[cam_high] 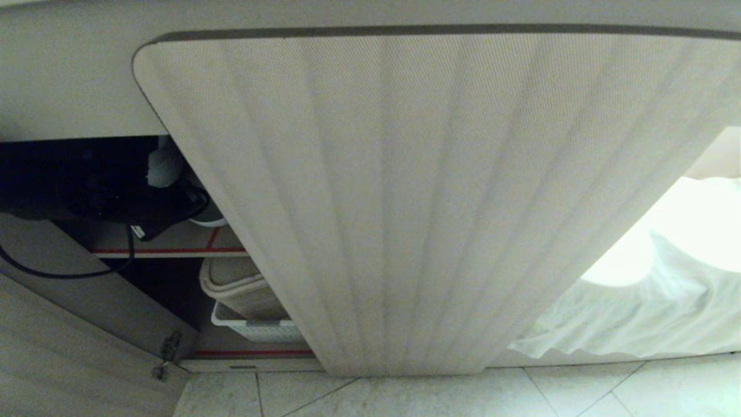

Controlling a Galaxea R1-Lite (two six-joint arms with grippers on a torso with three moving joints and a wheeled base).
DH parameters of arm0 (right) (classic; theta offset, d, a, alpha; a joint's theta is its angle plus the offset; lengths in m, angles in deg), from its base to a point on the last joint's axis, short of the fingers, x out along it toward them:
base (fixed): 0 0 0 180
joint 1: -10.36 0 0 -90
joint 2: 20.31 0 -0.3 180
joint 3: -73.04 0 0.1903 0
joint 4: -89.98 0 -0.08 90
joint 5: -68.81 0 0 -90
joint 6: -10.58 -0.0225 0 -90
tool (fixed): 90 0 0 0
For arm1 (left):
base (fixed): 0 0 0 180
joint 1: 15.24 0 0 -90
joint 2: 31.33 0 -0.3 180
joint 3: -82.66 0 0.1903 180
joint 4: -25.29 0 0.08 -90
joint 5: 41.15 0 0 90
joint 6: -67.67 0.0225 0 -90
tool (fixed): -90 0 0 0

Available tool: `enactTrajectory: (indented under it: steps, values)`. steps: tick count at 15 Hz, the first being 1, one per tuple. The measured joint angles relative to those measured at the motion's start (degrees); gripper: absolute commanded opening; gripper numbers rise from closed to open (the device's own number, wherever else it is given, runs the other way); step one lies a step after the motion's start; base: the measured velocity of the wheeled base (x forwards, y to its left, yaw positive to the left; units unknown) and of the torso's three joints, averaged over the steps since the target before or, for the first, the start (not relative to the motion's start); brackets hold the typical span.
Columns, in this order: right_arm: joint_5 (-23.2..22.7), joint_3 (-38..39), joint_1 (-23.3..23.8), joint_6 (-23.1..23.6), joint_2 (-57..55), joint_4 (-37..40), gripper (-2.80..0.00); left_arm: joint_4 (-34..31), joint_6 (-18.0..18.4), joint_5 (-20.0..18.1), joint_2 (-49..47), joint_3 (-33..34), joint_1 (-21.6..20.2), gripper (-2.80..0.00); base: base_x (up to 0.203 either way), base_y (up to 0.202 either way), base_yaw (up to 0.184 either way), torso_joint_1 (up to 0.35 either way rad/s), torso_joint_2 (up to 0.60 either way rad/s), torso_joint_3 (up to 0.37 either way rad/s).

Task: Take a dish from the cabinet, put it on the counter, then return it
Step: Take the bowl from the cabinet

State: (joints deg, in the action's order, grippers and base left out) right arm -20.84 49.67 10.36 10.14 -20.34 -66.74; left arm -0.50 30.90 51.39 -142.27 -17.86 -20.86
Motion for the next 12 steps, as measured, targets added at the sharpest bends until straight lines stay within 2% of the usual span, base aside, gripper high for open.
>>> enactTrajectory:
  steps: [7,12]
  values:
    - [0.0,0.0,0.0,0.0,0.0,0.0,-2.8,-0.2,-0.1,0.0,0.4,0.6,-0.1,-2.8,0.0,0.0,0.0,0.0,0.0,0.0]
    - [0.0,0.0,0.0,0.0,0.0,0.0,-2.8,-4.1,-0.5,-0.4,2.2,1.4,-0.1,-2.8,0.0,0.0,0.0,0.0,0.0,0.0]
